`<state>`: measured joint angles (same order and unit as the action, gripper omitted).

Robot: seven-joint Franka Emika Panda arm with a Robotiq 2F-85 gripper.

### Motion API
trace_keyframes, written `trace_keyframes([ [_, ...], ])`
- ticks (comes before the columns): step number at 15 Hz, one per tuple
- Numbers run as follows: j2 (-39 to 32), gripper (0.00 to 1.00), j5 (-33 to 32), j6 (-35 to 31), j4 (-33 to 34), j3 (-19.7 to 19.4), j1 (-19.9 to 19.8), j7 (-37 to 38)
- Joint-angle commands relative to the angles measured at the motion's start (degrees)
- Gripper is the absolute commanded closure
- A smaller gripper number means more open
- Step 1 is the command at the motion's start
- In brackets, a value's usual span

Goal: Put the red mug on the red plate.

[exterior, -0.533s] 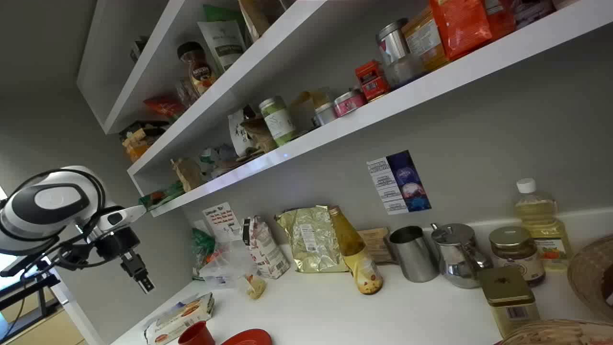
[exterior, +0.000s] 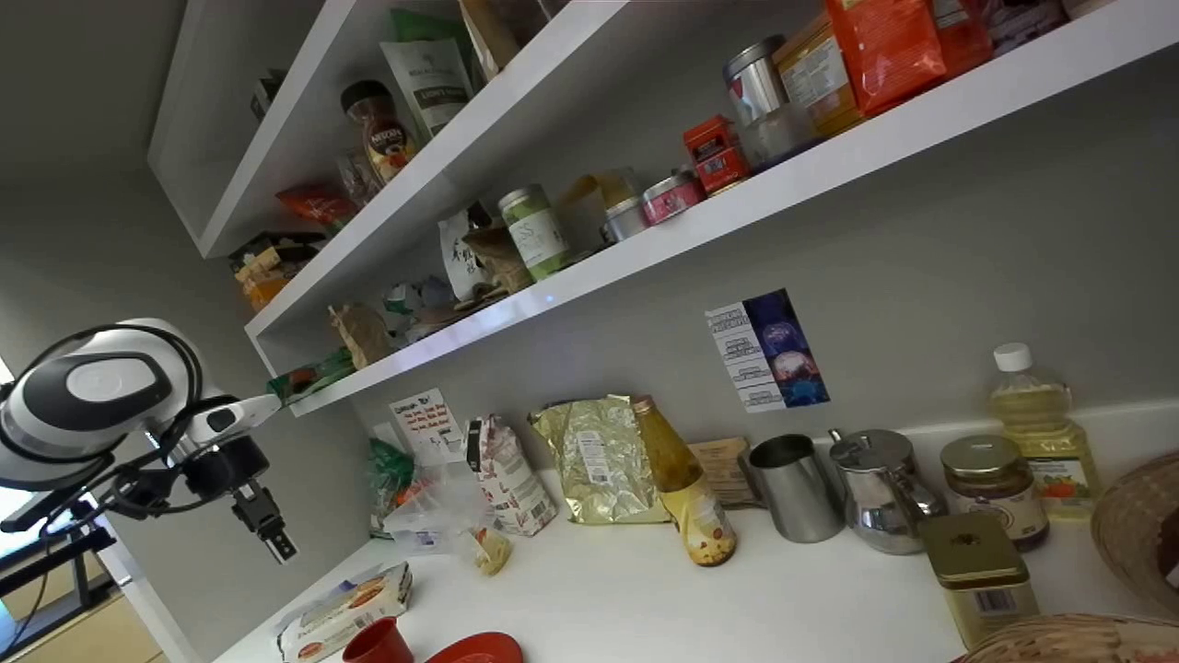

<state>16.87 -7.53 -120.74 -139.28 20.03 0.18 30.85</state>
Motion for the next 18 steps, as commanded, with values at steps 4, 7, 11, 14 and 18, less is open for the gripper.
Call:
trace_keyframes([
  [4,-3.5,0.00,-1.1,-6.6,1.6,-2.3,1.7,4.6],
  [7,-7.8,0.00,-1.2,-13.6,3.2,-2.0,2.0,8.1],
  [11,-13.6,0.00,-0.9,-20.1,5.8,-1.9,4.6,10.2],
  [14,-18.1,0.00,-0.2,-22.6,7.9,-2.5,7.2,9.5],
  [18,-23.5,0.00,0.9,-23.5,9.7,-3.5,10.4,7.4],
])
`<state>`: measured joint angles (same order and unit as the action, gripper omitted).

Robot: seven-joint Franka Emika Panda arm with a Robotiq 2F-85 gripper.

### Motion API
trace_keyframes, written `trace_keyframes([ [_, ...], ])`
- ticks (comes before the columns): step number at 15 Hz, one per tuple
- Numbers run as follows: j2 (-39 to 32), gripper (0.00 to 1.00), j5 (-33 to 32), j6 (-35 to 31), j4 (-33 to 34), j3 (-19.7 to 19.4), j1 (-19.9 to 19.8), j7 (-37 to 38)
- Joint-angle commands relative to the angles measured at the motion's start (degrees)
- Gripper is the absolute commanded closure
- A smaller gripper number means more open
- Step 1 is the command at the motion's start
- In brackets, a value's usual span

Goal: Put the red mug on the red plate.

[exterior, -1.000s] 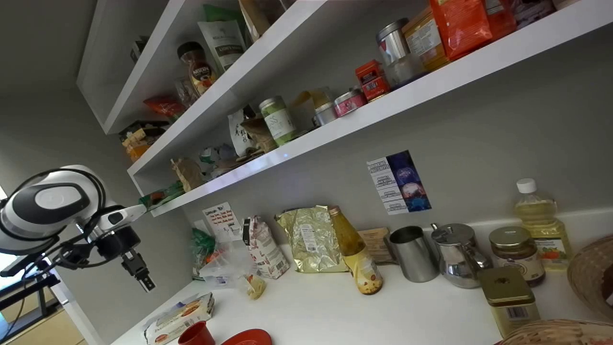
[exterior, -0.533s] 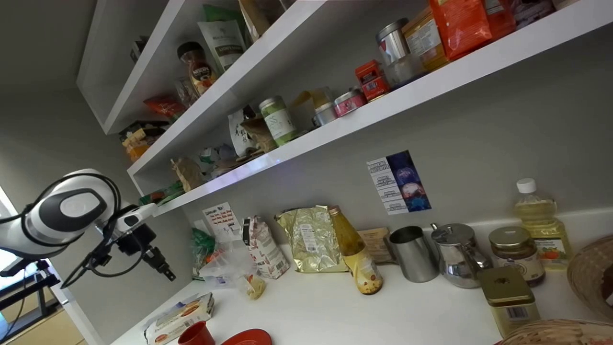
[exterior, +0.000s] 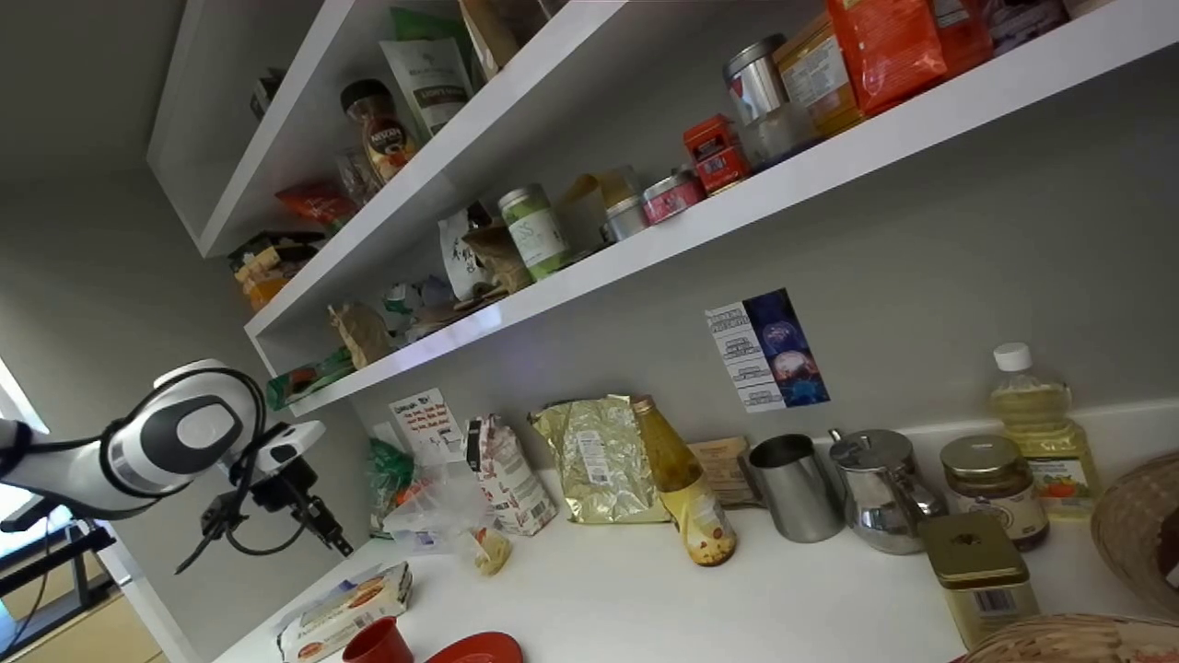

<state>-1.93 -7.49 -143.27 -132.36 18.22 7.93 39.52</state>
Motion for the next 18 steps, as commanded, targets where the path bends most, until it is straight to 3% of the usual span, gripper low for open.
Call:
trace_keyframes([
  [1,-5.9,0.00,1.7,-0.8,3.3,-2.0,3.3,-2.3],
  [9,-11.7,0.00,7.1,0.7,6.6,-3.3,6.3,-6.9],
  [18,-21.6,0.00,3.0,2.4,11.1,-8.2,12.0,-4.1],
])
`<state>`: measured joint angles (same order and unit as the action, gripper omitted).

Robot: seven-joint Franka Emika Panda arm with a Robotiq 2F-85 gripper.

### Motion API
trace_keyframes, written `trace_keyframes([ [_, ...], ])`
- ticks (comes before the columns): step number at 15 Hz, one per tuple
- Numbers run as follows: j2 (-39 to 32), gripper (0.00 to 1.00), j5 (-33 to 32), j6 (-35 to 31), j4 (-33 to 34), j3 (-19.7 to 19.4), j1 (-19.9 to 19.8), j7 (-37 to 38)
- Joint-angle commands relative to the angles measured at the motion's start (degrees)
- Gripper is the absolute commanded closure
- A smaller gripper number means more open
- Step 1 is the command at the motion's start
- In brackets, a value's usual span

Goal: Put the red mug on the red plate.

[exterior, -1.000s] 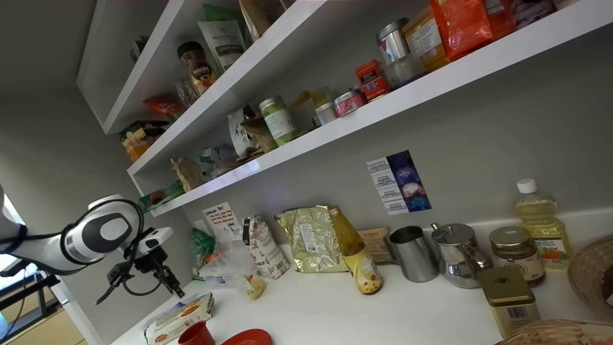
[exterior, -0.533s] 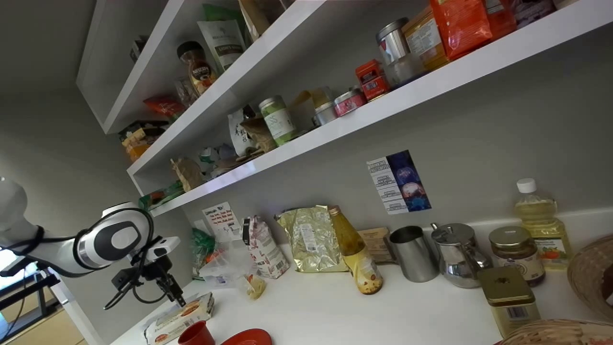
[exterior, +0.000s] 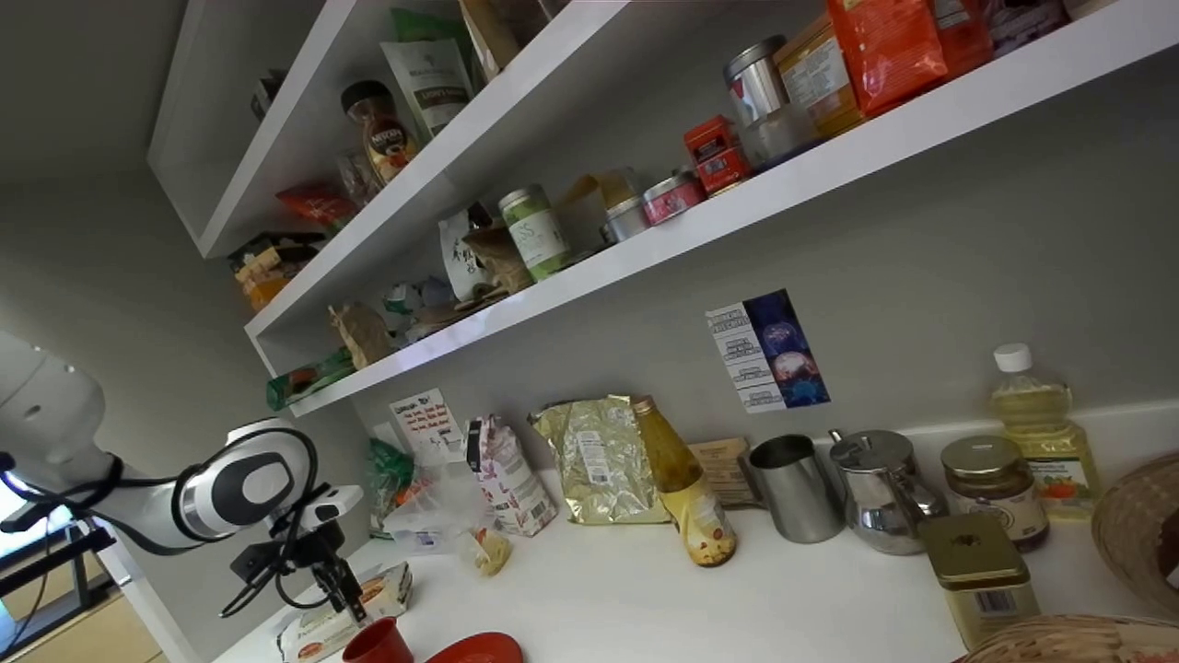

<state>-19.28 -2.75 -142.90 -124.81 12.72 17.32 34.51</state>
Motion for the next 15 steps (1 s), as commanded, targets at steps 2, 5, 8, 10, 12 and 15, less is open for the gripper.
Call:
trace_keyframes([
  [2,-6.5,0.00,-2.4,2.3,4.5,-4.0,3.6,0.9],
  [5,-9.0,0.00,-2.5,2.2,5.9,-5.6,4.9,0.8],
  [8,-11.0,0.00,-3.0,1.5,7.9,-7.3,6.4,2.2],
  [10,-12.1,0.00,-3.1,1.4,9.2,-8.0,7.1,2.5],
  [12,-12.9,0.00,-3.2,1.5,10.2,-8.6,7.8,2.3],
  [15,-13.9,0.25,-3.8,0.8,10.5,-8.9,8.3,1.1],
])
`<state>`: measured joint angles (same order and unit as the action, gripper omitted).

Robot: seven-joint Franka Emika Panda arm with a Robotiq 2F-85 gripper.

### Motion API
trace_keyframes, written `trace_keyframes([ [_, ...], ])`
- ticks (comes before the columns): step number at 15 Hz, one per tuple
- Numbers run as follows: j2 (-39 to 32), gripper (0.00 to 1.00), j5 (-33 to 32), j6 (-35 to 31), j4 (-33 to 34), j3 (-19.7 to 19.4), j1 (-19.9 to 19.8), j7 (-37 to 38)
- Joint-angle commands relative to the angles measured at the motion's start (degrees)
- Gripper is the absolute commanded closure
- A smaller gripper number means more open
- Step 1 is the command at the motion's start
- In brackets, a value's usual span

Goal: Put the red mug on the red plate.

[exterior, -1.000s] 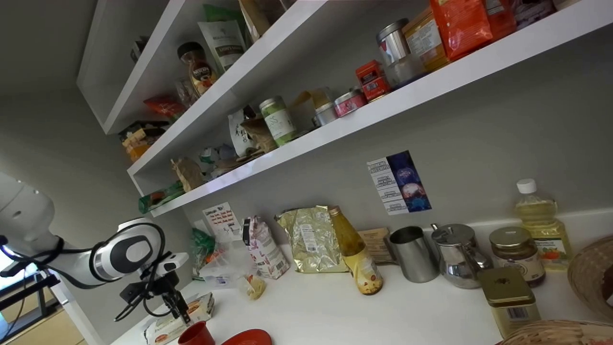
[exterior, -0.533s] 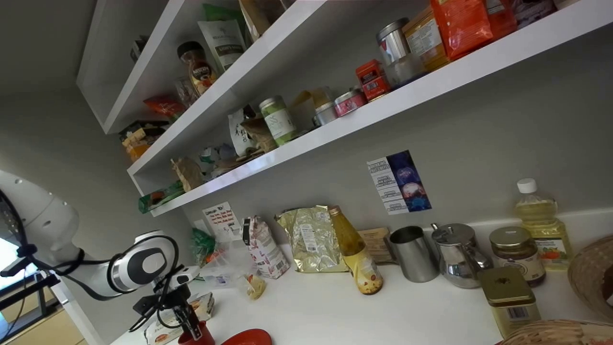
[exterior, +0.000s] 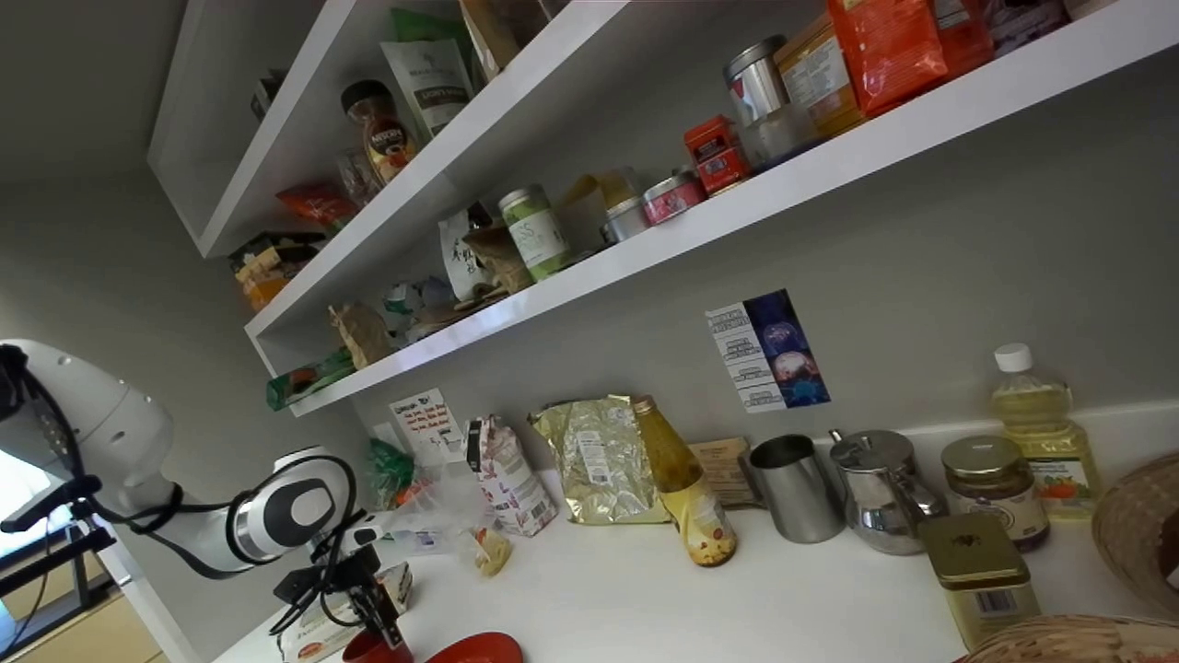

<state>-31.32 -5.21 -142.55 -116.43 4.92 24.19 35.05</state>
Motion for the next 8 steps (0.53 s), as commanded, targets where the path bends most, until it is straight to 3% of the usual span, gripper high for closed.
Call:
trace_keyframes([
  [1,-2.1,0.29,-1.2,0.6,2.2,-1.1,1.5,0.4],
  [8,-2.4,0.83,-1.4,0.9,2.0,-1.9,1.3,0.0],
])
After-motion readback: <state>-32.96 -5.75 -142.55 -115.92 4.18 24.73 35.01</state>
